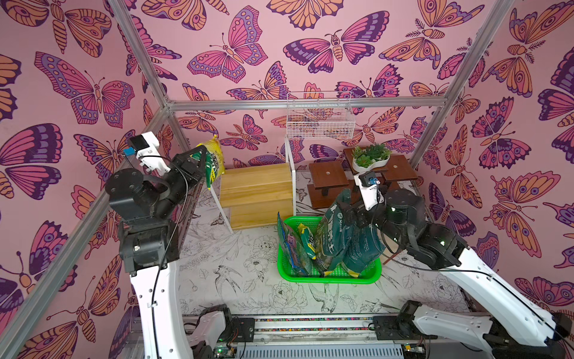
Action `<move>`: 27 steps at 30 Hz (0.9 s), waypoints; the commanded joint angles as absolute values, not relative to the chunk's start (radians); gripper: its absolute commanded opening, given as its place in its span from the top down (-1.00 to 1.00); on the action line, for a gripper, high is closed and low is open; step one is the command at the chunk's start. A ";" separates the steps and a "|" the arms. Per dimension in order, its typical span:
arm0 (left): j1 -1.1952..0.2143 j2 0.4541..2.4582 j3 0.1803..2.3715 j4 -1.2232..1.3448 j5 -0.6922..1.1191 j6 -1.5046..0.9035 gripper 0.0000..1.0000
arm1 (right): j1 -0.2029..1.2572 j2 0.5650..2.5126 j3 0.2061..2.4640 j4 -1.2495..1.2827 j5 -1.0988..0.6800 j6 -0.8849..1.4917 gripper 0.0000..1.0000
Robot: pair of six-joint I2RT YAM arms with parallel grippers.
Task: Take down the fertilizer bag from the shelf
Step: Place the fertilizer bag in the storage box.
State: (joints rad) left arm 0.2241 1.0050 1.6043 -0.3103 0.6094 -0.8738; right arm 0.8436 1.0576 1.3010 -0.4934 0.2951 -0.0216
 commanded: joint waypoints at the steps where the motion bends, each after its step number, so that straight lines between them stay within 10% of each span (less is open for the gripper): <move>1: 0.193 0.967 1.662 -0.233 0.611 -0.907 1.00 | 0.836 1.071 1.296 -0.477 0.302 0.007 -0.99; 27: -0.265 0.919 1.322 -0.078 0.570 -0.985 1.00 | 0.836 1.105 1.312 -0.482 0.301 0.066 -0.99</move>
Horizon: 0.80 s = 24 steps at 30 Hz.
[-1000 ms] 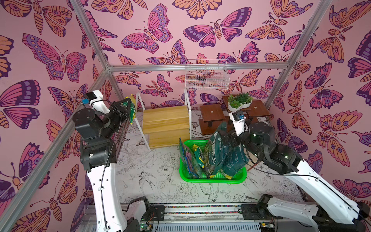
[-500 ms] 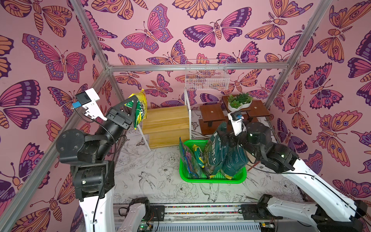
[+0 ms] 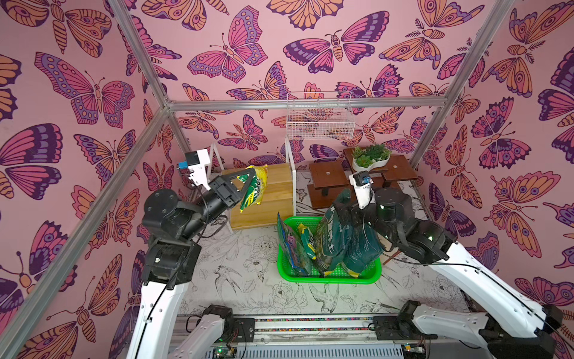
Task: Take down the fertilizer bag from the shelf
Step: Place the fertilizer bag in the storage box.
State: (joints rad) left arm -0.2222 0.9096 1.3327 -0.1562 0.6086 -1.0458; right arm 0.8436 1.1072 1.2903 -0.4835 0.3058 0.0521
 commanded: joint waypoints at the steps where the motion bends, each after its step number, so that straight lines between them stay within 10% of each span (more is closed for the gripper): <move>1: -0.290 0.927 1.310 -0.078 0.551 -0.969 1.00 | 0.837 1.103 1.312 -0.484 0.304 0.066 -0.99; 24: -0.700 1.057 1.078 -0.188 0.261 -0.903 1.00 | 0.837 1.064 1.291 -0.503 0.359 0.046 -0.99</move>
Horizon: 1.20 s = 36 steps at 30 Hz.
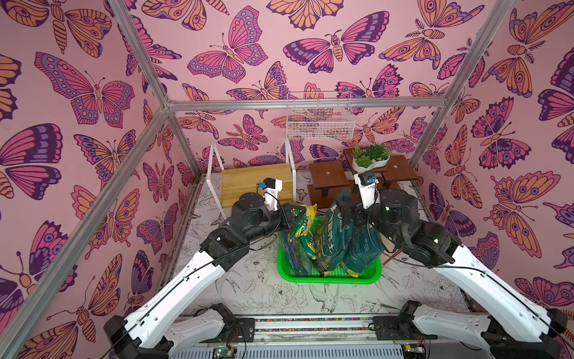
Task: Take down the fertilizer bag from the shelf
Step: Place the fertilizer bag in the storage box.
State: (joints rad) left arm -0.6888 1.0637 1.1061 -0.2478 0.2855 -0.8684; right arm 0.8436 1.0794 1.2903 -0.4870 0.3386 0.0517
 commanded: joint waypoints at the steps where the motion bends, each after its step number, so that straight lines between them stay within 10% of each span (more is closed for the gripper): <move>1: -0.705 1.055 1.064 -0.184 0.261 -0.916 1.00 | 0.836 1.062 1.288 -0.503 0.360 0.045 -0.99; 20: -0.727 1.053 0.940 -0.175 0.401 -1.146 1.00 | 0.836 1.028 1.261 -0.491 0.357 0.061 -0.99; 36: -0.727 1.291 0.980 -0.056 0.080 -1.129 1.00 | 0.837 1.034 1.244 -0.483 0.360 0.057 -0.99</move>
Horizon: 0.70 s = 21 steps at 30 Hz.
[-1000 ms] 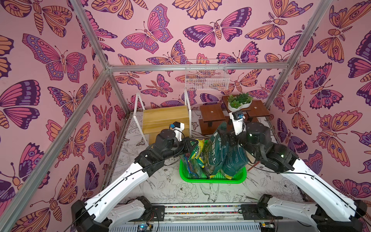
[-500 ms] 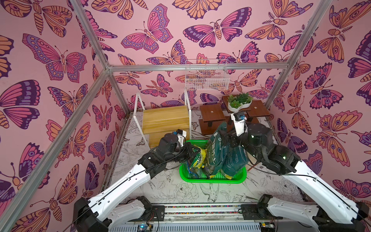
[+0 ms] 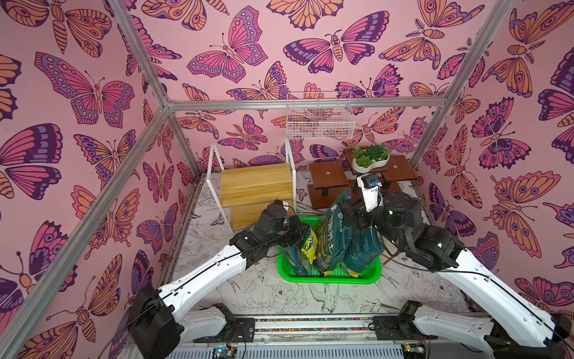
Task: Take down the fertilizer bag from the shelf
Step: Place the fertilizer bag in the storage box.
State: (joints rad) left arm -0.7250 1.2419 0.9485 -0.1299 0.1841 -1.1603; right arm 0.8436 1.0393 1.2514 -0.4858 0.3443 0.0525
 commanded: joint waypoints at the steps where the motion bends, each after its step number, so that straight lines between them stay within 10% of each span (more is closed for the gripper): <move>1: -0.727 1.320 0.987 -0.055 0.062 -1.128 1.00 | 0.837 1.032 1.243 -0.483 0.363 0.056 -0.99; 21: -0.727 1.294 0.975 0.000 -0.105 -1.054 1.00 | 0.837 1.025 1.235 -0.485 0.379 0.032 -0.99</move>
